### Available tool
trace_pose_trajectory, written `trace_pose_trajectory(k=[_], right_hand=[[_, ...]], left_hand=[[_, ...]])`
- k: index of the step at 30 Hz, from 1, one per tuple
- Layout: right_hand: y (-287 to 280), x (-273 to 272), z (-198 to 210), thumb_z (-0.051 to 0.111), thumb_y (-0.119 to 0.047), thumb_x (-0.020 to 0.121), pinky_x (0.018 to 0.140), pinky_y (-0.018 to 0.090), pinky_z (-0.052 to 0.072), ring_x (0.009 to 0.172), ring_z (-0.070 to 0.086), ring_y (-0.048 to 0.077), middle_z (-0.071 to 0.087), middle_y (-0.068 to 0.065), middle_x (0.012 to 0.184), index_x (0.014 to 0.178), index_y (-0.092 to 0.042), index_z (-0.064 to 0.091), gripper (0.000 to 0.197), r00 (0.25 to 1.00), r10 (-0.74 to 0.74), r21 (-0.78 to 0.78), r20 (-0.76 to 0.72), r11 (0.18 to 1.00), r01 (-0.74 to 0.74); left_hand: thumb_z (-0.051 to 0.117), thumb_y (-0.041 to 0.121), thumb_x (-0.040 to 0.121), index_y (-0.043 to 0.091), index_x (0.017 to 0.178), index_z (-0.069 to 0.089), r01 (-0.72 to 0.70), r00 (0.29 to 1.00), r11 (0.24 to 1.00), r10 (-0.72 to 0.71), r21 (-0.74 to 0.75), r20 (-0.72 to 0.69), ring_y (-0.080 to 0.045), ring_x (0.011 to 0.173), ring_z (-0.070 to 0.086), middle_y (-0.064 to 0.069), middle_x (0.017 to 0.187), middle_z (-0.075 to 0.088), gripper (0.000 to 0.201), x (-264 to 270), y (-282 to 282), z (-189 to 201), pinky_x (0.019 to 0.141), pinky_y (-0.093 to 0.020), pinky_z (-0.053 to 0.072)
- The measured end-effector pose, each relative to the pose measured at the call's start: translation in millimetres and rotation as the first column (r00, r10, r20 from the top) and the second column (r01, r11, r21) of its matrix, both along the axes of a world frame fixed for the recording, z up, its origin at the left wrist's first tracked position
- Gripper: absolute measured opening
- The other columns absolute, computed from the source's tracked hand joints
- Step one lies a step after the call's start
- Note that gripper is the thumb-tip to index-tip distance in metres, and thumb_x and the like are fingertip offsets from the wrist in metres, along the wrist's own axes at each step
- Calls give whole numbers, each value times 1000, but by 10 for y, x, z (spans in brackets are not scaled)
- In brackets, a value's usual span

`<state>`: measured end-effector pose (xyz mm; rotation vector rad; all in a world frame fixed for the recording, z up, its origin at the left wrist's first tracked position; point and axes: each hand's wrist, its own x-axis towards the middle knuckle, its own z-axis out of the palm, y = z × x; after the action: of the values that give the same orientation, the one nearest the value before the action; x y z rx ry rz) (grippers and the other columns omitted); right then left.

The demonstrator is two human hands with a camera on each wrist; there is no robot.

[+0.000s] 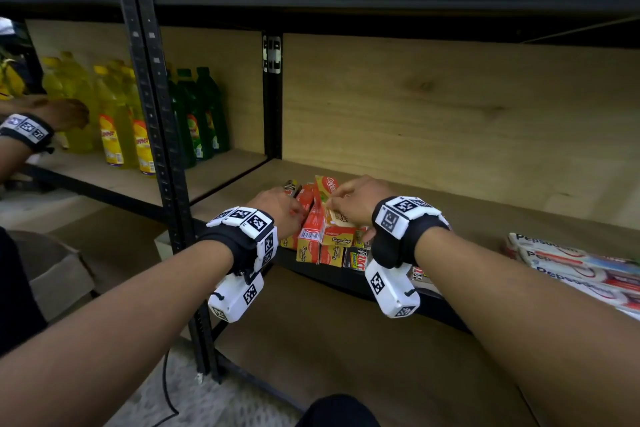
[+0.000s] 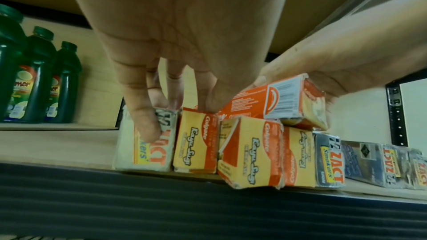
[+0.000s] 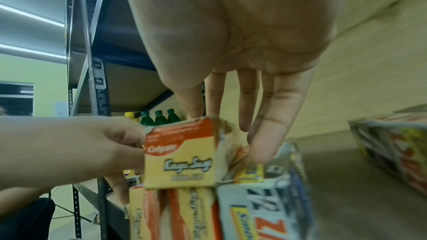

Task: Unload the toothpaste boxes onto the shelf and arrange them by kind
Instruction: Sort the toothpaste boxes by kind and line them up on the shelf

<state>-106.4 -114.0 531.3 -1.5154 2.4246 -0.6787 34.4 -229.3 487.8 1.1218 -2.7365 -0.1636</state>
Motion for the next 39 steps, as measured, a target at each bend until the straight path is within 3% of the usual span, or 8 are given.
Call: trace_pose_trajectory(k=[6,11,17,23,26,30,33,39], right_hand=[[359,-375,155,51,-22,94,92,30,53,96,61,18,62,-5,123,111,-24,72,27,989,-92,27,-113,995,96],[733,-729,266,44,-21,95,97,37,50,114,59,31,58,10,132,121,-13,64,34,942,-133,221,-308,953,207],[1094,-973,145,47,-28,96,95,35,51,112,60,27,59,8,131,127,-13,60,36,942,-177,315,-286,911,267],[1228,-983,-17,58,-39,93,89,34,52,101,61,25,59,5,129,131,-20,56,43,978,-158,332,-135,923,195],[1210,-1009,-93,61,-43,91,89,36,52,111,62,29,57,9,132,137,-18,50,54,983,-160,322,-93,929,182],[1213,-1049,-132,65,-44,87,71,30,52,103,65,27,62,6,121,129,-20,56,49,983,-165,289,-76,940,180],[1229,-1082,-130,68,-35,85,85,35,56,97,65,26,61,4,105,128,-19,55,48,980,-196,288,-16,938,192],[1180,-1117,-116,73,-28,80,85,36,56,105,64,24,56,2,130,133,-22,54,57,985,-171,304,-14,938,168]], left_hand=[[48,43,93,36,106,65,-81,985,997,83,18,-151,-13,79,65,5,97,66,22,-130,62,145,71,-31,58],[52,43,92,33,109,66,130,950,988,-148,-84,-276,-10,90,62,9,102,63,23,-404,391,360,81,-32,55],[59,39,91,31,121,62,456,889,887,-457,-71,-4,-16,106,54,3,114,57,31,-935,800,427,92,-31,45],[67,10,86,19,132,59,603,772,797,-580,-12,261,-25,123,51,-7,131,55,48,-1399,1028,315,96,-25,36],[64,7,88,19,136,55,578,776,816,-557,19,296,-25,131,45,-7,141,50,50,-1617,939,218,103,-23,29],[60,18,93,15,133,58,545,795,835,-543,73,271,-27,131,46,-9,140,50,40,-1788,897,204,109,-30,34],[80,15,75,20,129,61,539,803,837,-543,90,246,-26,122,54,-5,131,57,57,-1808,834,215,103,-32,42],[88,35,63,24,122,64,550,799,834,-541,45,262,-22,113,53,-4,121,57,65,-1713,852,239,94,-30,44]])
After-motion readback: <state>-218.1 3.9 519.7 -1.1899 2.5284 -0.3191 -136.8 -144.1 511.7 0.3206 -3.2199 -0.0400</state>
